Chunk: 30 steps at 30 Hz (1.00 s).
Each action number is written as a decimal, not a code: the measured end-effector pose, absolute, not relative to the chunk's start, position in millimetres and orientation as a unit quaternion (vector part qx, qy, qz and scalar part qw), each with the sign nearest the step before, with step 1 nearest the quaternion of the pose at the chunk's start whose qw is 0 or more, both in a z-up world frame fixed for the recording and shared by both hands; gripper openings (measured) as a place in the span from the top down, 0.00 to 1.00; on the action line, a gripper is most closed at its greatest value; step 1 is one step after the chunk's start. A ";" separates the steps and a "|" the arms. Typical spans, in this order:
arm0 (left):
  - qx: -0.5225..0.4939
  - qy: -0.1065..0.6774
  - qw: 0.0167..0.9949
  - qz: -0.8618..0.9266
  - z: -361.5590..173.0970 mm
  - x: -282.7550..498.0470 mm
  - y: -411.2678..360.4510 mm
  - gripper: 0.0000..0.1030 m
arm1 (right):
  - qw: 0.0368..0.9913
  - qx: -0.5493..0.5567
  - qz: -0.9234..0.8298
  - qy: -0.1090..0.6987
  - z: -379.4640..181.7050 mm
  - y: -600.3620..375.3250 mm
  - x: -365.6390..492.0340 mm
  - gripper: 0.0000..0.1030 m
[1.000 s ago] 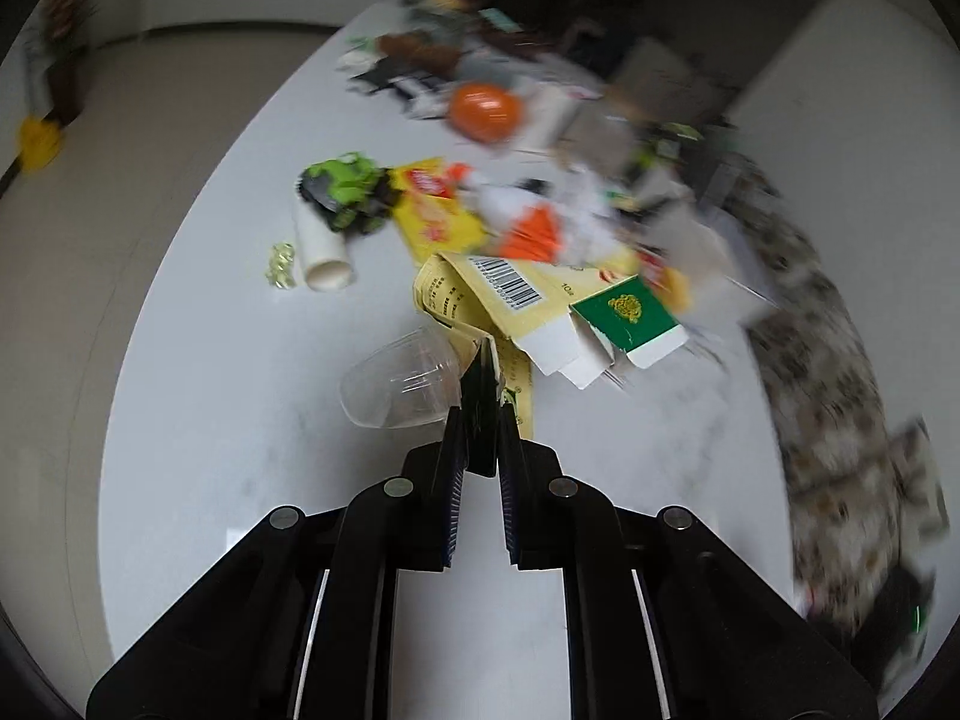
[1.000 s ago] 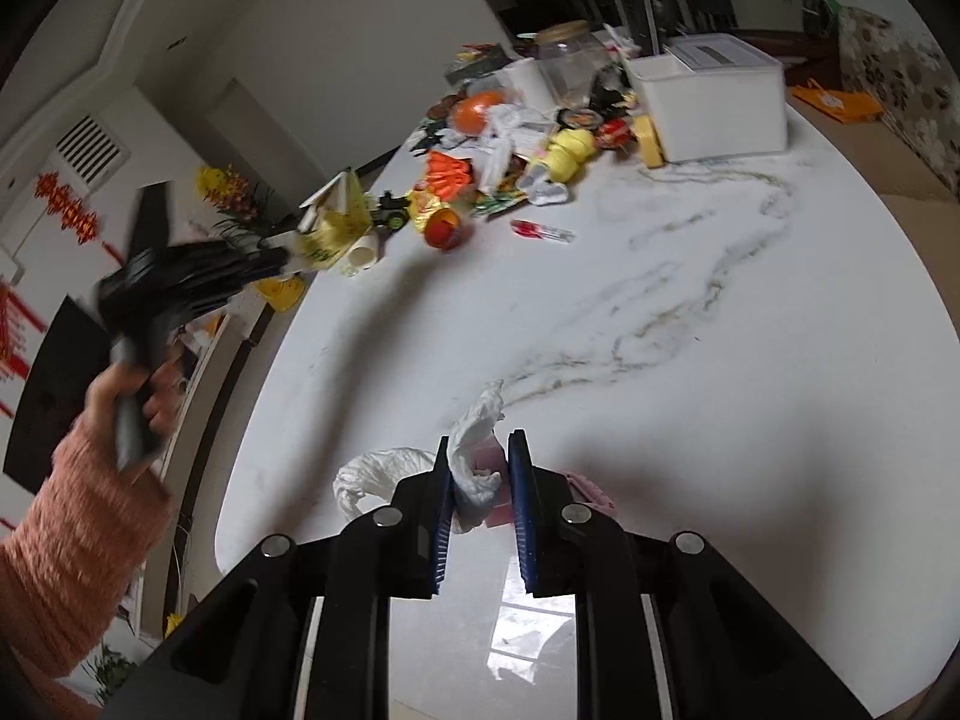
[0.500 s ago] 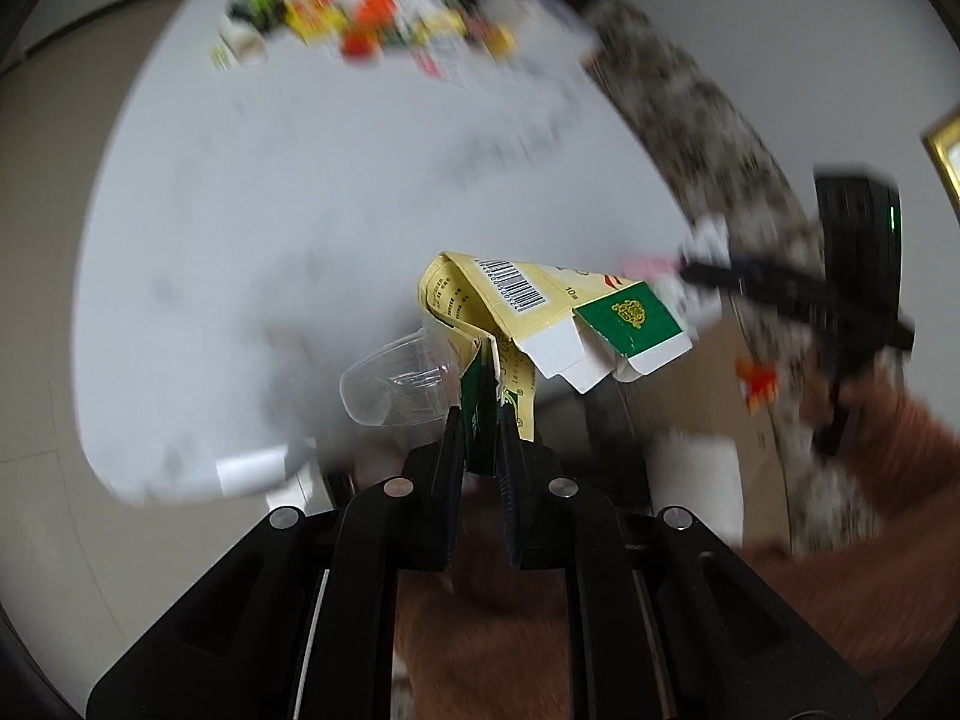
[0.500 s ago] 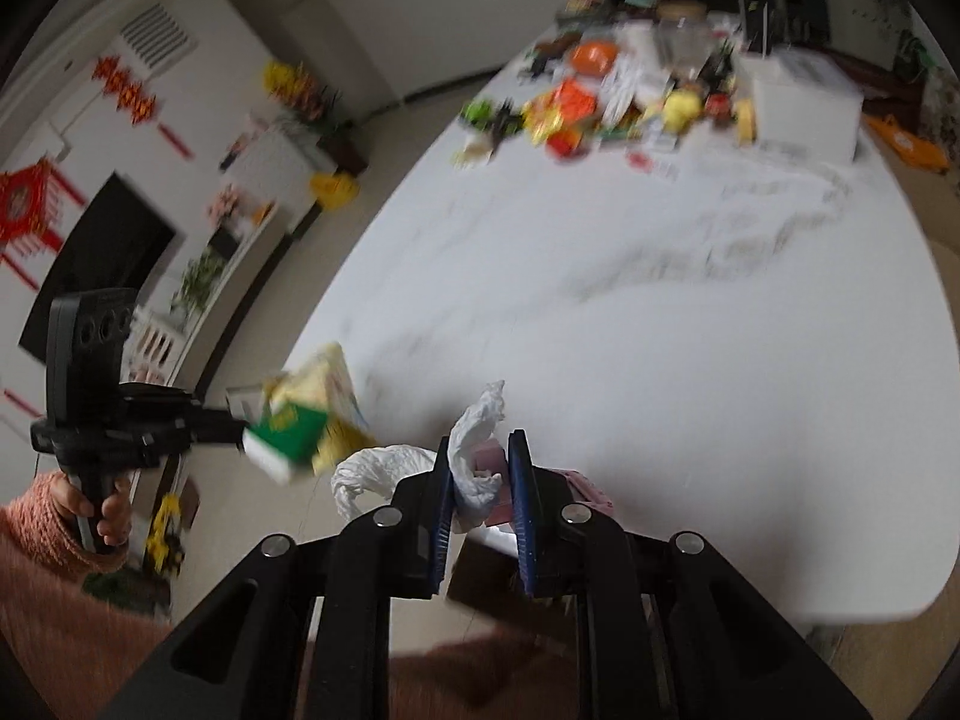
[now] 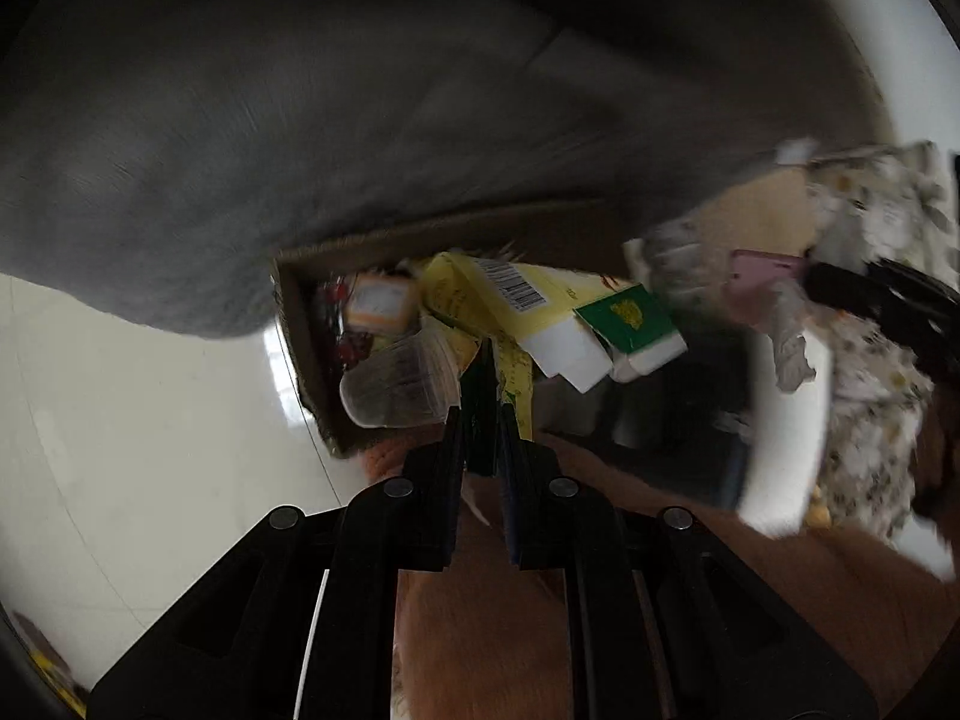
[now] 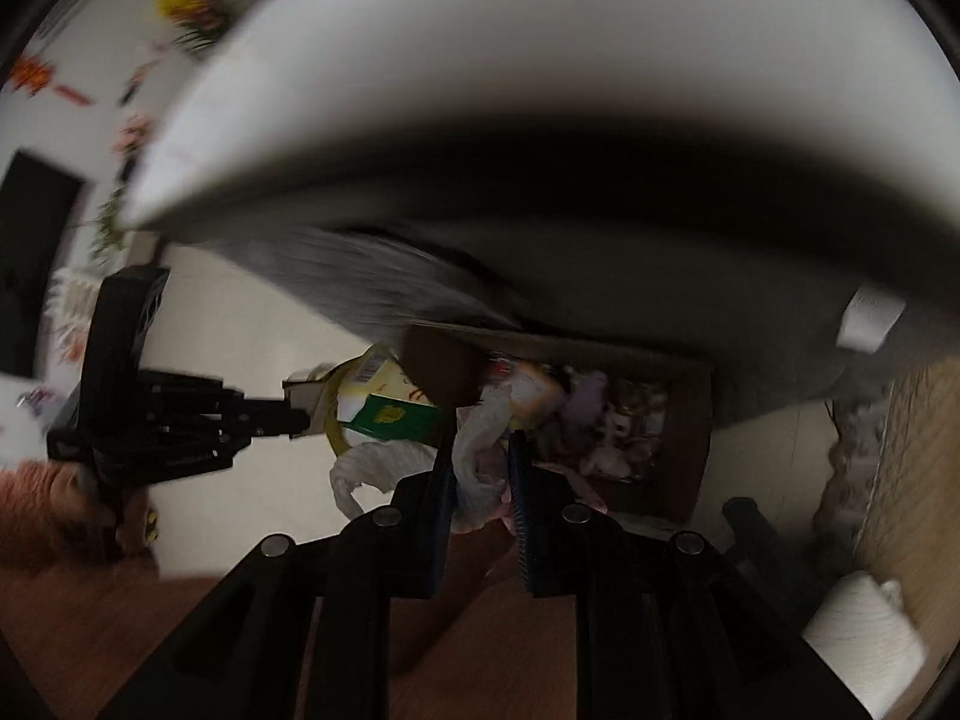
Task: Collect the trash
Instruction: 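Lower both held items into the cardboard box and open both tools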
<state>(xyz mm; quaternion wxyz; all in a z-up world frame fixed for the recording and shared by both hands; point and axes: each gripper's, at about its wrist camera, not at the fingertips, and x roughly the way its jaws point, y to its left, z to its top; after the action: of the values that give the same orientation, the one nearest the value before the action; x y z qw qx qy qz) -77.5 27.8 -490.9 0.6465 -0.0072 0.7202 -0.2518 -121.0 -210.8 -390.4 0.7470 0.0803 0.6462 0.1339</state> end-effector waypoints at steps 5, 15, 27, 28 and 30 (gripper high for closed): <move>0.045 0.748 0.635 -0.188 -602.9 -74.5 -1.5 0.20 | 0.756 0.064 0.034 0.651 -504.1 -221.3 -119.9 0.34; 0.058 0.793 0.592 -0.132 -661.2 -88.2 2.8 0.20 | 0.701 0.075 -0.006 0.709 -575.0 -239.3 -128.2 0.28; 0.056 0.784 0.603 -0.138 -577.6 -101.0 14.1 0.20 | 0.710 0.046 0.021 0.702 -503.2 -223.3 -128.2 0.23; 0.063 0.783 0.602 -0.142 -565.0 -103.0 14.0 0.20 | 0.712 0.047 0.023 0.701 -491.2 -222.0 -127.3 0.20; 0.067 0.780 0.601 -0.161 -534.1 -105.0 14.5 0.20 | 0.716 0.044 0.029 0.696 -459.0 -218.1 -125.7 0.19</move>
<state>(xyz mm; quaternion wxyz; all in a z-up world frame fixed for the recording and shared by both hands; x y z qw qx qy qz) -105.0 14.5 -534.1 0.6009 0.0675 0.7801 -0.1607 -125.7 -218.1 -459.0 0.7161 0.0436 0.6960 0.0294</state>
